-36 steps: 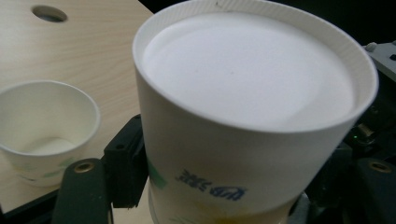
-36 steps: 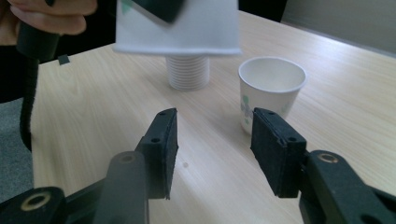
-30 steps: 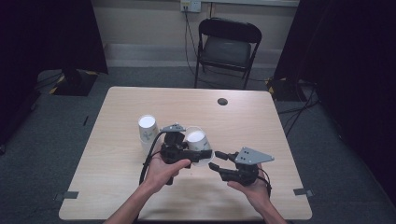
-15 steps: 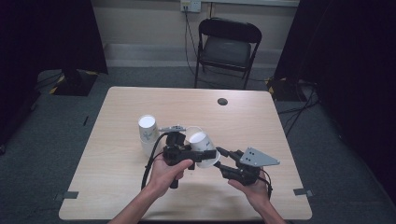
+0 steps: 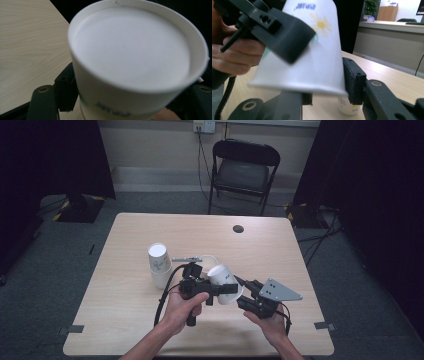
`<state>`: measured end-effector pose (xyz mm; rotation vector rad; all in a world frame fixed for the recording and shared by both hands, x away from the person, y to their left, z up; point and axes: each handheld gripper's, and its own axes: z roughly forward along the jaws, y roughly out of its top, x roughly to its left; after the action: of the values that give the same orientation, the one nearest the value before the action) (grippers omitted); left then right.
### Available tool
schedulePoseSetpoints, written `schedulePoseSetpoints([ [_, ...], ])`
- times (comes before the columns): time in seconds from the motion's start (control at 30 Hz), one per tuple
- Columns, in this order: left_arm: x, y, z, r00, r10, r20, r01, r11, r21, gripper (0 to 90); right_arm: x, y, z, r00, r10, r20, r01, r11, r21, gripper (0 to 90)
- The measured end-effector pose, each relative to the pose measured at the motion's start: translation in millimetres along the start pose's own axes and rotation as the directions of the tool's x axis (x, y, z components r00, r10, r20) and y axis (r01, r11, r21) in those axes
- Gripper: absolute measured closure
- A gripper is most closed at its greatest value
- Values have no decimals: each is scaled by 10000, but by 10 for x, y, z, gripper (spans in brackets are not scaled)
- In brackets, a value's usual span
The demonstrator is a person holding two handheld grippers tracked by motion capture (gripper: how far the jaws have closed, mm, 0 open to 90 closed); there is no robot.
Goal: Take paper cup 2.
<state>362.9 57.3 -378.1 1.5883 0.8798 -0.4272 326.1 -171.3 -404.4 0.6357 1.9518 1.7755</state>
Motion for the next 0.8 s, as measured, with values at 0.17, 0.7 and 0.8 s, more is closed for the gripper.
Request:
schedulePoseSetpoints([
  [0.17, 3, -4, 8, 9999, -45, 139, 43, 9999, 130, 284, -5, -9, -3, 9999, 40, 144, -38, 9999, -129, 663],
  [0.7, 53, -8, 30, 9968, -208, 771, 209, 9998, -13, 252, -45, -20, -69, 9995, -112, 281, 127, 9984, -543, 841],
  [0.8, 58, -8, 30, 9971, -120, 749, 127, 9999, -96, 245, -44, -22, -66, 9995, -141, 291, 155, 9988, -474, 848],
])
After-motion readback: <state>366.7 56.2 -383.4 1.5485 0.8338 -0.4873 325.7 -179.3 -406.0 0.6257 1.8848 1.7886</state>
